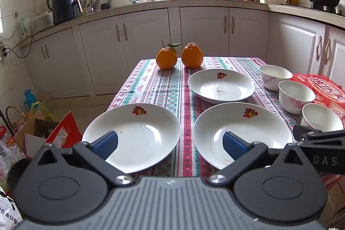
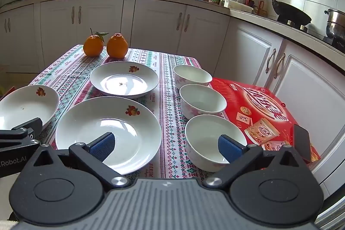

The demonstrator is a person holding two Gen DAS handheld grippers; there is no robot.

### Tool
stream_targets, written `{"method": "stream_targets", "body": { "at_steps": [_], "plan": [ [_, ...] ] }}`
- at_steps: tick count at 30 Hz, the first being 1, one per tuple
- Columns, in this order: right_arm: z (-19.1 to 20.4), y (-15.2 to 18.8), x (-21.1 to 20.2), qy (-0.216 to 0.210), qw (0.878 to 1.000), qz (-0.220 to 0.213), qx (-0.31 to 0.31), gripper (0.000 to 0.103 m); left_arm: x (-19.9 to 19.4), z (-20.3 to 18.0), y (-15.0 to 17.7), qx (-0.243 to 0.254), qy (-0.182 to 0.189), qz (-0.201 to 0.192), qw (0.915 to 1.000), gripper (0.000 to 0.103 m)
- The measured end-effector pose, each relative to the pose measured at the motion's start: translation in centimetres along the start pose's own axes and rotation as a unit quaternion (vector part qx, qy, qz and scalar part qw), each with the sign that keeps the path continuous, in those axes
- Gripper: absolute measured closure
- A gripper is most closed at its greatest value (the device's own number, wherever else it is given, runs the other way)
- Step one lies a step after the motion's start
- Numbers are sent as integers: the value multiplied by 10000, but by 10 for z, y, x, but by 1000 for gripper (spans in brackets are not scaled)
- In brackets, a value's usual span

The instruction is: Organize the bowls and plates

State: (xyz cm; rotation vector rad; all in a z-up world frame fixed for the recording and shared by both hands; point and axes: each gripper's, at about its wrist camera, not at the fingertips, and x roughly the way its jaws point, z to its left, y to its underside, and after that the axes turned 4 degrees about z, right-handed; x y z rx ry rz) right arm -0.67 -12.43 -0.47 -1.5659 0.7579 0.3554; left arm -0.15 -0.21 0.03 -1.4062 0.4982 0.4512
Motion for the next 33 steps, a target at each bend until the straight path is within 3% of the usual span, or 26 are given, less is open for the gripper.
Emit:
{"method": "stream_targets", "body": {
  "at_steps": [33],
  "plan": [
    [0,-1,1,37,10000,8,-20,0,-1,2,-1,-14,59,28,10000,1]
  ]
}}
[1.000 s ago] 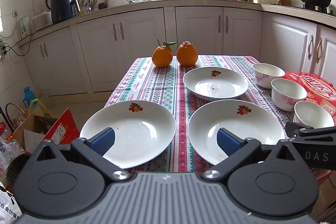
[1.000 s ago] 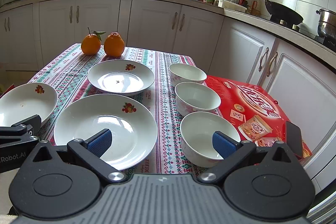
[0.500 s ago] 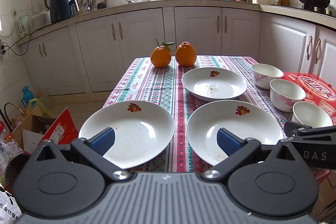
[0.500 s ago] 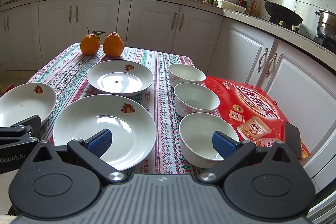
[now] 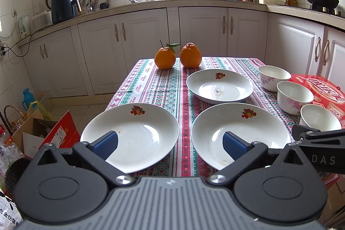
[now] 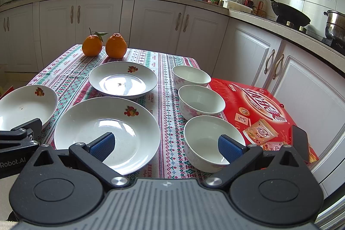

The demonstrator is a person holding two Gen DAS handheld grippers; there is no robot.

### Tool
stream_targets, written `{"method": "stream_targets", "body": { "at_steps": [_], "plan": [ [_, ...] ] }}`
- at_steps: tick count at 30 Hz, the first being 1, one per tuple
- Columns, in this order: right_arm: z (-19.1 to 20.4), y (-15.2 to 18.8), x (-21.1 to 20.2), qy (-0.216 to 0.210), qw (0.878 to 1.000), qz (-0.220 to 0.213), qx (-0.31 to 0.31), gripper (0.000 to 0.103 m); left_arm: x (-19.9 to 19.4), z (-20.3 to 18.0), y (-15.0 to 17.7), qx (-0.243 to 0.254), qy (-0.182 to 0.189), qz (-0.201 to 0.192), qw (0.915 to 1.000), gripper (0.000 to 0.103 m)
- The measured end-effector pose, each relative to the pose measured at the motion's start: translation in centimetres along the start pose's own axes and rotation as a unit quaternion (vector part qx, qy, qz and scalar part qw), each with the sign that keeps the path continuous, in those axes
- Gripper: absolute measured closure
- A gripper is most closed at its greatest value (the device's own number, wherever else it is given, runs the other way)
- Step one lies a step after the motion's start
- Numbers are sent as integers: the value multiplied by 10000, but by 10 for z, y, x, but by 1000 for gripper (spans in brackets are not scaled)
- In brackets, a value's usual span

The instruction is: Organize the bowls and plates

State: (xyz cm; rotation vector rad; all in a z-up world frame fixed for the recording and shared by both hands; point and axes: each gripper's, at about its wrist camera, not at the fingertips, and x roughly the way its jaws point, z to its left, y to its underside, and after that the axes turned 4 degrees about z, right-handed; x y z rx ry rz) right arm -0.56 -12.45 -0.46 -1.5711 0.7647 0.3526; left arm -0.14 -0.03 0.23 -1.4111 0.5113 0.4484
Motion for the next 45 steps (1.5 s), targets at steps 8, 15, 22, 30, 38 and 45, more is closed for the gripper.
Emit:
{"method": "stream_targets", "body": {
  "at_steps": [8,15,22,30,38,45],
  "plan": [
    [0,0,0,-2,10000,0,-2,0,0,0,0,-1,2,1,10000,1],
    [0,0,0,2,10000,-5,-1,0,0,0,0,-4,8,-3,10000,1],
    [0,0,0,0,10000,-2,-4,0,0,0,0,-7,6,-1,10000,1],
    [1,0,0,2,10000,-1,-10,0,0,0,0,-9,6,0,10000,1],
    [3,-3,1,32,10000,21,-88,0,2,2,-1,-12,22,22,10000,1],
    [1,-13,6,-285,9996,-60,-58,0,9,14,-4,32,191,12,9998,1]
  ]
}}
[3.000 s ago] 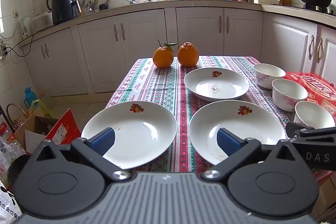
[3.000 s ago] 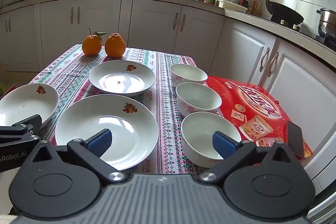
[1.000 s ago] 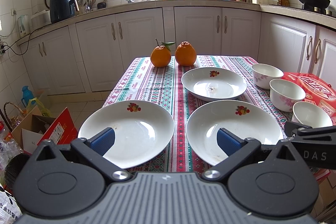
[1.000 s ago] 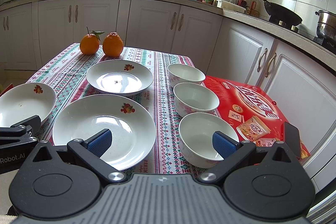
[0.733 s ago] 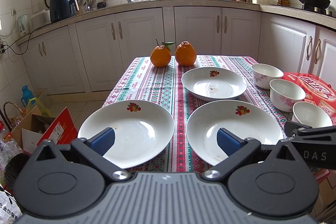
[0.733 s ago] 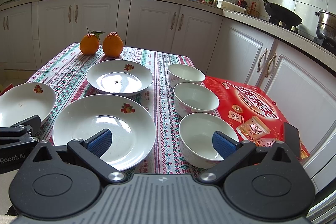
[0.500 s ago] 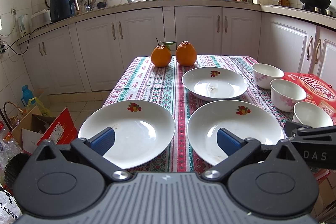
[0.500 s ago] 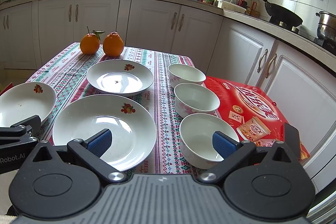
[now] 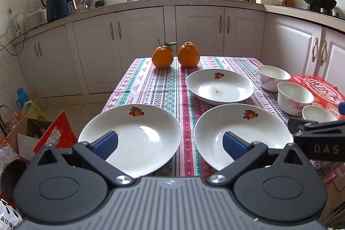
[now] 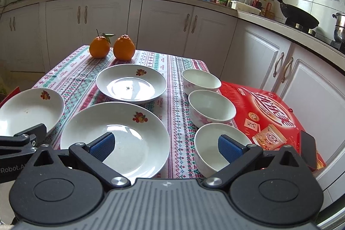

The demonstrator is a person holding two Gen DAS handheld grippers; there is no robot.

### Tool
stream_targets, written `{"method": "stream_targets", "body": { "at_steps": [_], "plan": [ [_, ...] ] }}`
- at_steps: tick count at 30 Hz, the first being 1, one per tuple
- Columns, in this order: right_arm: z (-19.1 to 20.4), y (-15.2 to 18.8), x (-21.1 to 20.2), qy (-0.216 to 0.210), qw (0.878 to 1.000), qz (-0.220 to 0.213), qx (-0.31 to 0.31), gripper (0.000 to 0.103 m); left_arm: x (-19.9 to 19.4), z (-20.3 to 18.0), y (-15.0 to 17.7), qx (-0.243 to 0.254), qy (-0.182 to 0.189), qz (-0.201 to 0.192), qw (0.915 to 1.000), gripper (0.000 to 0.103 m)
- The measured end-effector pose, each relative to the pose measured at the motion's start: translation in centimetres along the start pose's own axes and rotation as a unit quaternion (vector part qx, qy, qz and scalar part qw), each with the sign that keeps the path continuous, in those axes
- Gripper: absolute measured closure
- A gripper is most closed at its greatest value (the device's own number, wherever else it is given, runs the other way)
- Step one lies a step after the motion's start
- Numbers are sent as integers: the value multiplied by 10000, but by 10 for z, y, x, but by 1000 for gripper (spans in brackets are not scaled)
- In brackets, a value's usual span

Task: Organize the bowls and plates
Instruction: 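Grasp a white plate rim with the left tool while the right tool grasps another white plate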

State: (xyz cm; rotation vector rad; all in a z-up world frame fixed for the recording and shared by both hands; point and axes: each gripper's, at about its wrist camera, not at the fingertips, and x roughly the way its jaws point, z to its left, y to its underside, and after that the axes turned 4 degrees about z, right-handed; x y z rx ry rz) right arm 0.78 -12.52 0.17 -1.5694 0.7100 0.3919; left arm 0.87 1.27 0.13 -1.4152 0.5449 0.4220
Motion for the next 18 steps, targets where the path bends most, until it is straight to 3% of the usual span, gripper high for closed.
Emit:
{"method": "stream_targets", "body": {
  "at_steps": [6,9,12,18],
  "plan": [
    [-12,-27,-1,-415,9978,-515,30,0,8,27,-4,119,-172,-133,9997,1],
    [-23,-44,3,-1024,9916,-782,81,0,12,46,0,277,-192,-124,9994,1],
    [-25,-59,14,-1757,9818,-724,10,0,16,64,9,374,32,7,9993,1],
    [2,-73,36,-2340,9713,-382,-208,0,33,89,34,395,279,500,9976,1]
  ]
}}
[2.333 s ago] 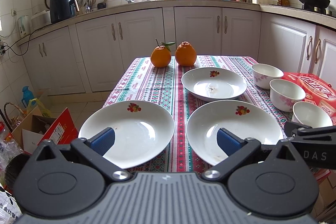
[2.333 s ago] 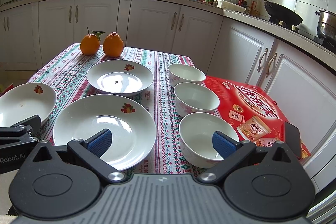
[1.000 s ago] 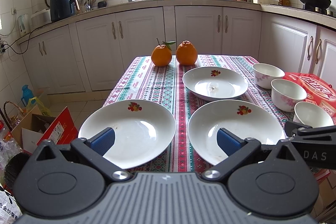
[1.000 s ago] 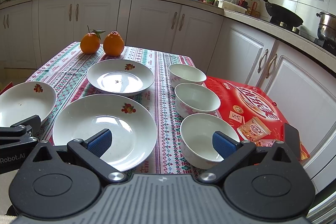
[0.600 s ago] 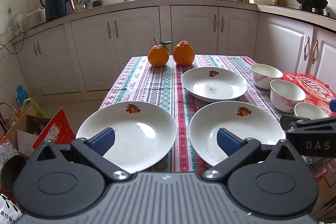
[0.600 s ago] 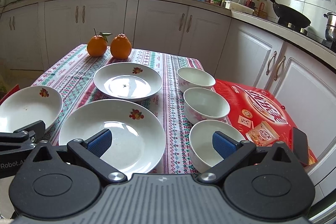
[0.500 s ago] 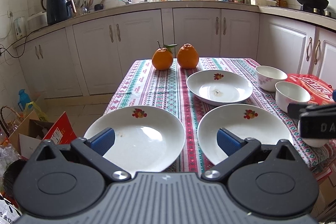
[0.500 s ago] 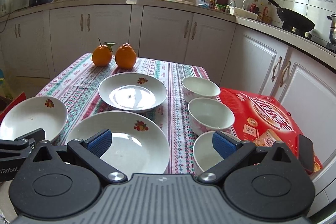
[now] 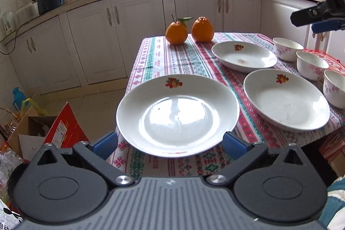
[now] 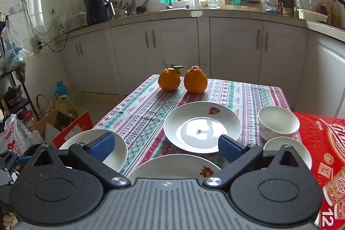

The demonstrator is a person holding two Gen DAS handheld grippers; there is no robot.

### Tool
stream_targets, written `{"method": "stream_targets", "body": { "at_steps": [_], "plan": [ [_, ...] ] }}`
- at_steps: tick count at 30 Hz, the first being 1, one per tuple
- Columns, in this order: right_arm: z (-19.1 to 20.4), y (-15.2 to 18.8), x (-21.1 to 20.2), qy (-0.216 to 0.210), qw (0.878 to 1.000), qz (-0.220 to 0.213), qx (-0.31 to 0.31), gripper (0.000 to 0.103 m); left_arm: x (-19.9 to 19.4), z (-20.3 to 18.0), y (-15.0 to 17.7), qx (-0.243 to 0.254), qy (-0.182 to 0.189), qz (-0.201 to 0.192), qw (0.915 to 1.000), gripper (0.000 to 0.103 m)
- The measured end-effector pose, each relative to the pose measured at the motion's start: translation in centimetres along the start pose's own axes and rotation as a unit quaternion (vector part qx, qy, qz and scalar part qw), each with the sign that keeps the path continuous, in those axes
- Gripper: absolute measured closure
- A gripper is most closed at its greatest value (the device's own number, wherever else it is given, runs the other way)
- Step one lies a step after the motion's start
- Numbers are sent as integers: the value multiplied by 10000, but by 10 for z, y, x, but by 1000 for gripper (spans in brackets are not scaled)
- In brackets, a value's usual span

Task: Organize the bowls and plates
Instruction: 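Grasp a white plate rim with the left tool while the right tool grasps another white plate, then lift the white plate with the left tool while the right tool lifts its plate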

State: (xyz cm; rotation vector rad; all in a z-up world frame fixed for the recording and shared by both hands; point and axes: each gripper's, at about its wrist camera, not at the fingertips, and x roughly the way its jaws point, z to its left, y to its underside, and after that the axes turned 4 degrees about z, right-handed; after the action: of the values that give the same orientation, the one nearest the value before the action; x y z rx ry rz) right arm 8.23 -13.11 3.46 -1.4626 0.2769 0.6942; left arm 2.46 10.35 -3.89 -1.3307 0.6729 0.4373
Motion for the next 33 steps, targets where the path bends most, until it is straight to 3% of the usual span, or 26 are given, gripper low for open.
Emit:
{"method": "stream_targets", "body": {
  "at_steps": [5,11,22,27,33],
  "plan": [
    [14,-2,28,-77,9994,307,-156,0,19,8,11,18,346,286,9990,1],
    [23,-6,51,-191,9979,556,-276,0,37,14,12,180,432,429,9980,1],
    [39,-21,99,-629,9907,1092,-514,0,51,31,12,99,795,361,9961,0],
    [52,-28,122,-1021,9822,1362,-791,0,53,34,9,192,899,435,9948,0],
    [65,-30,153,-1567,9659,1854,-901,0,53,36,13,216,971,244,9947,0]
  ]
}}
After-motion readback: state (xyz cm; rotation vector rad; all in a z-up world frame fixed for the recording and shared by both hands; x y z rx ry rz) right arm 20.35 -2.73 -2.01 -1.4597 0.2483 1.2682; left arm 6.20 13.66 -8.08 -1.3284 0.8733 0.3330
